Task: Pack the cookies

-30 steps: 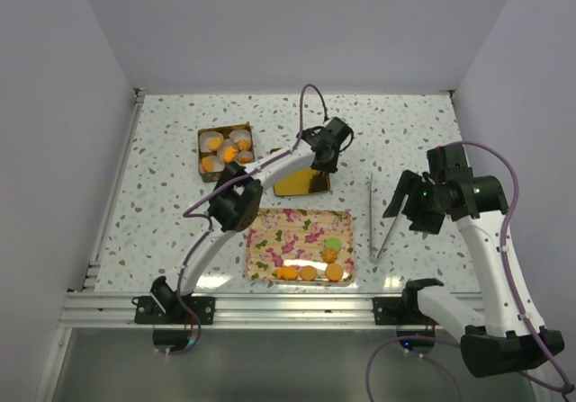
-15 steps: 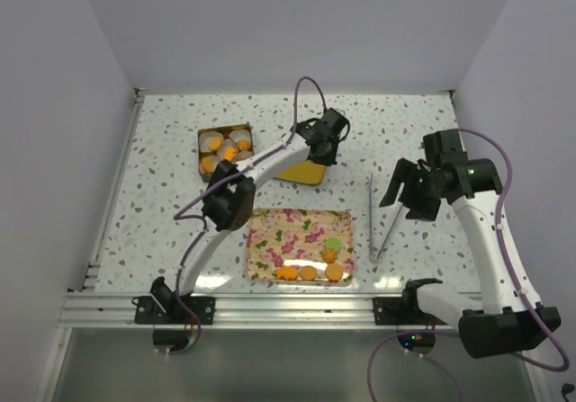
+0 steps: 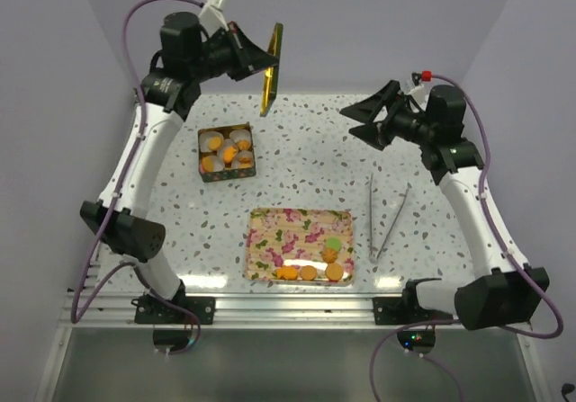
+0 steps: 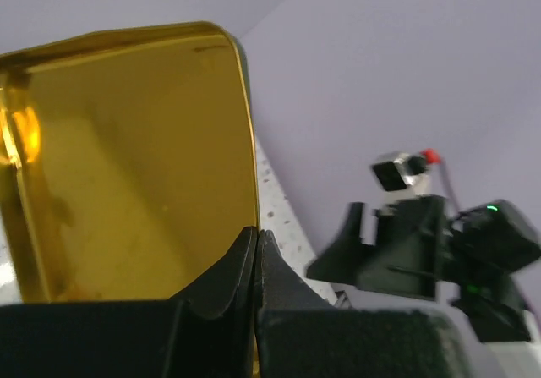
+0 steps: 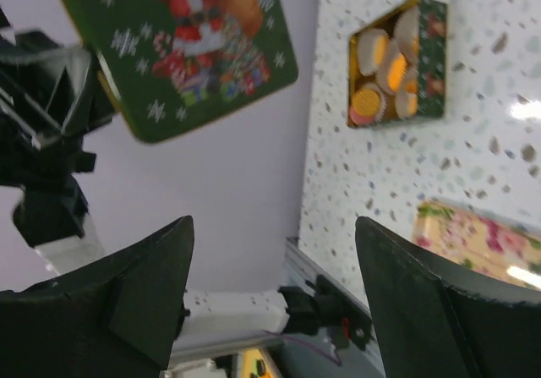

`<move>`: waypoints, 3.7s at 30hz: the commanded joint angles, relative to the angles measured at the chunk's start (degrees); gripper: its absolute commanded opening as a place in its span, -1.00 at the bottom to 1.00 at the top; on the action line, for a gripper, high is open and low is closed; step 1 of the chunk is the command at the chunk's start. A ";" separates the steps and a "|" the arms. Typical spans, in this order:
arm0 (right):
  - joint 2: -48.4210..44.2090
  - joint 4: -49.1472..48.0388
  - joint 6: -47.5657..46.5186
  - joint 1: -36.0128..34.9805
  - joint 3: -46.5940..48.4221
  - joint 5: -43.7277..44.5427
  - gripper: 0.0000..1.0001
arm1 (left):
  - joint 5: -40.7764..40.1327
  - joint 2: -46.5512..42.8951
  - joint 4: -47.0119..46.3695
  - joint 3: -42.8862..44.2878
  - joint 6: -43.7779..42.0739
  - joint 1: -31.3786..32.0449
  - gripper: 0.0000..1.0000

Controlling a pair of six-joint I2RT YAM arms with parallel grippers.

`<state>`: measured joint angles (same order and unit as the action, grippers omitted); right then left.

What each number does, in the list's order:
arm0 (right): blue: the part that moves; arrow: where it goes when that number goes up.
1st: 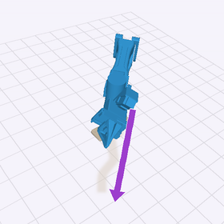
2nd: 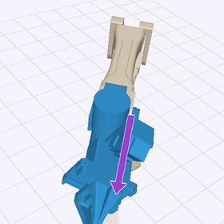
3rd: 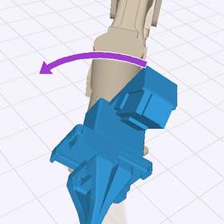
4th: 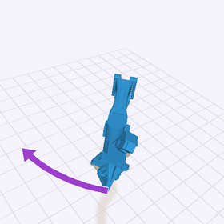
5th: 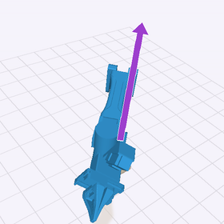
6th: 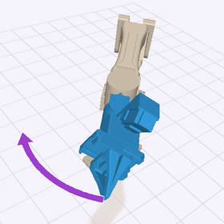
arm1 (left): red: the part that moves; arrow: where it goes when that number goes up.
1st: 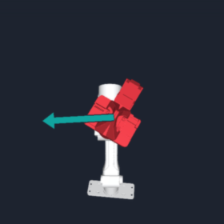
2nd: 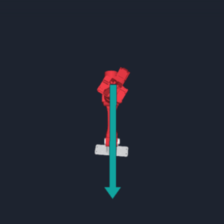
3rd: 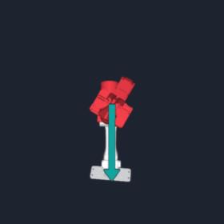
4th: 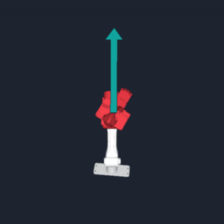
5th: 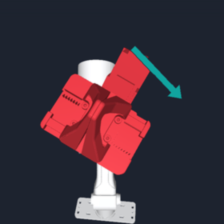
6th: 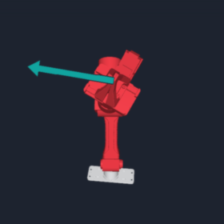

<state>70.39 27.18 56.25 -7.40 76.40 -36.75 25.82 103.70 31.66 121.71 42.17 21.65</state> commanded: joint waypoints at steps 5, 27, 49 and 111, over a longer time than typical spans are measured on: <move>10.54 -56.06 30.21 -2.61 -6.09 -9.21 0.66 | 27.87 -14.99 -49.96 -22.51 35.42 -9.60 -1.00; 40.09 -104.51 62.84 -12.29 12.46 -3.94 0.61 | 20.76 -26.27 -81.49 -43.75 57.93 -12.16 -1.00; 32.00 -107.95 67.94 -15.28 6.93 -4.47 -0.06 | 11.80 -35.05 -69.74 -53.94 48.10 -13.12 -1.00; 56.44 -80.96 48.34 -15.10 16.86 -2.53 -1.00 | -8.33 -1.59 -16.01 -51.32 -12.12 -35.27 0.47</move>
<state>131.24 -50.89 105.30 -22.22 96.12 -39.35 16.49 98.87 22.24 66.35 30.39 -13.47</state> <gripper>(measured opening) 0.196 0.745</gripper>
